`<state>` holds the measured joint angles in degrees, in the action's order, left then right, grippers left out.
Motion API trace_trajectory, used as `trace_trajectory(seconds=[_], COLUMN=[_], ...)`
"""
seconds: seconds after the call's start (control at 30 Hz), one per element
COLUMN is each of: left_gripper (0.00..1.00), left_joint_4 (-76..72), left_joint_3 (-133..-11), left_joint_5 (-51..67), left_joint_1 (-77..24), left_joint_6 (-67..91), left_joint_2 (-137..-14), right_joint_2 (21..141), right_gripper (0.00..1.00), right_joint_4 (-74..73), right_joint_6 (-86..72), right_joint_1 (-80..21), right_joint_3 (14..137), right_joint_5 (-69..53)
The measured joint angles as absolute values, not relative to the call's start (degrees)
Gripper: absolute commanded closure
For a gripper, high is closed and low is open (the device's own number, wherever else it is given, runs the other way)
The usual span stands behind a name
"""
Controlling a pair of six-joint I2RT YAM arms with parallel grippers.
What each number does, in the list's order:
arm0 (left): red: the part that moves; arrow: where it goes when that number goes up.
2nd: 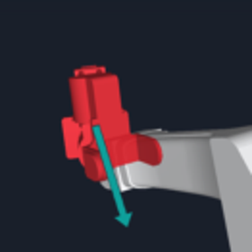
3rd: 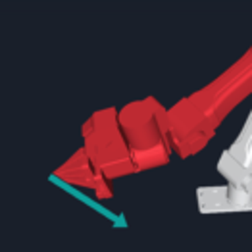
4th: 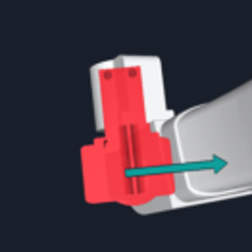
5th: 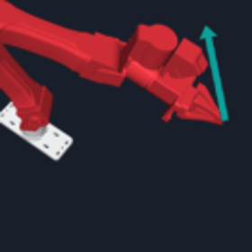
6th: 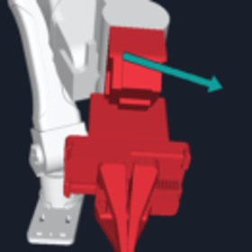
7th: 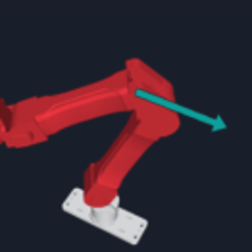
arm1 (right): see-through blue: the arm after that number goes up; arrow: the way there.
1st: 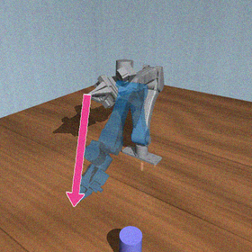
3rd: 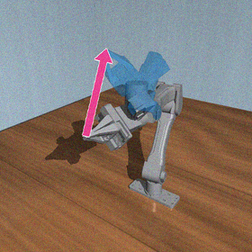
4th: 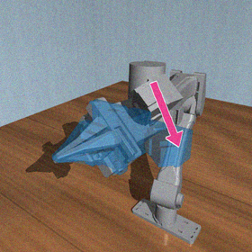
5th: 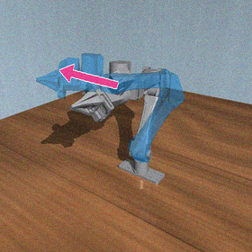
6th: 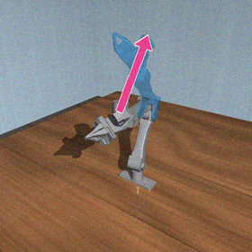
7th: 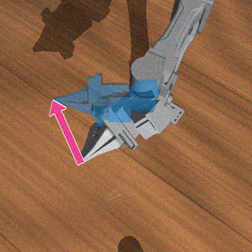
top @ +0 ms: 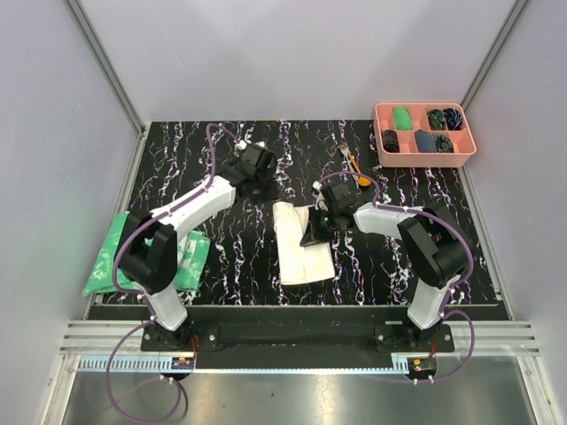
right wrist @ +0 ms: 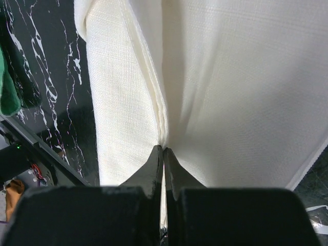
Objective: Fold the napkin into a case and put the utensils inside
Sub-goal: Fold the lower triangle-folded napkin at the center of the board, then smooth out the 2/3-rectangle-folded napkin at the center of the board.
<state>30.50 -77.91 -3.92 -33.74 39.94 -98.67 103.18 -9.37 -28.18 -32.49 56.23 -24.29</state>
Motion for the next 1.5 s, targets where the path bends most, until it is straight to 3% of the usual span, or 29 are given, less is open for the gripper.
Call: trace_trajectory(seconds=[0.17, 0.5, 0.77, 0.9, 1.5], left_gripper=[0.80, 0.83, 0.84, 0.85, 0.87], left_joint_4=[29.41, 28.10, 25.78, 24.97, 21.45], left_joint_3=[-77.12, -78.43, -78.78, -78.78, -78.78], left_joint_5=[-0.97, 2.15, 4.56, 5.82, 9.43], left_joint_1=[-30.26, -30.30, -30.61, -30.94, -31.83], left_joint_6=[38.37, 37.50, 37.58, 37.80, 38.63], left_joint_2=[-102.48, -110.43, -112.62, -113.21, -115.57], right_joint_2=[103.18, 103.15, 103.13, 103.15, 113.27], right_gripper=[0.92, 0.84, 0.47, 0.40, 0.41], right_joint_4=[-8.25, -7.92, -7.49, -7.60, -10.79], right_joint_6=[-29.19, -29.85, -31.24, -32.10, -24.71], right_joint_1=[-32.21, -30.94, -29.78, -28.34, -26.50], right_joint_3=[55.13, 54.78, 54.85, 56.07, 73.67], right_joint_5=[-24.67, -25.34, -26.52, -26.70, -24.86])
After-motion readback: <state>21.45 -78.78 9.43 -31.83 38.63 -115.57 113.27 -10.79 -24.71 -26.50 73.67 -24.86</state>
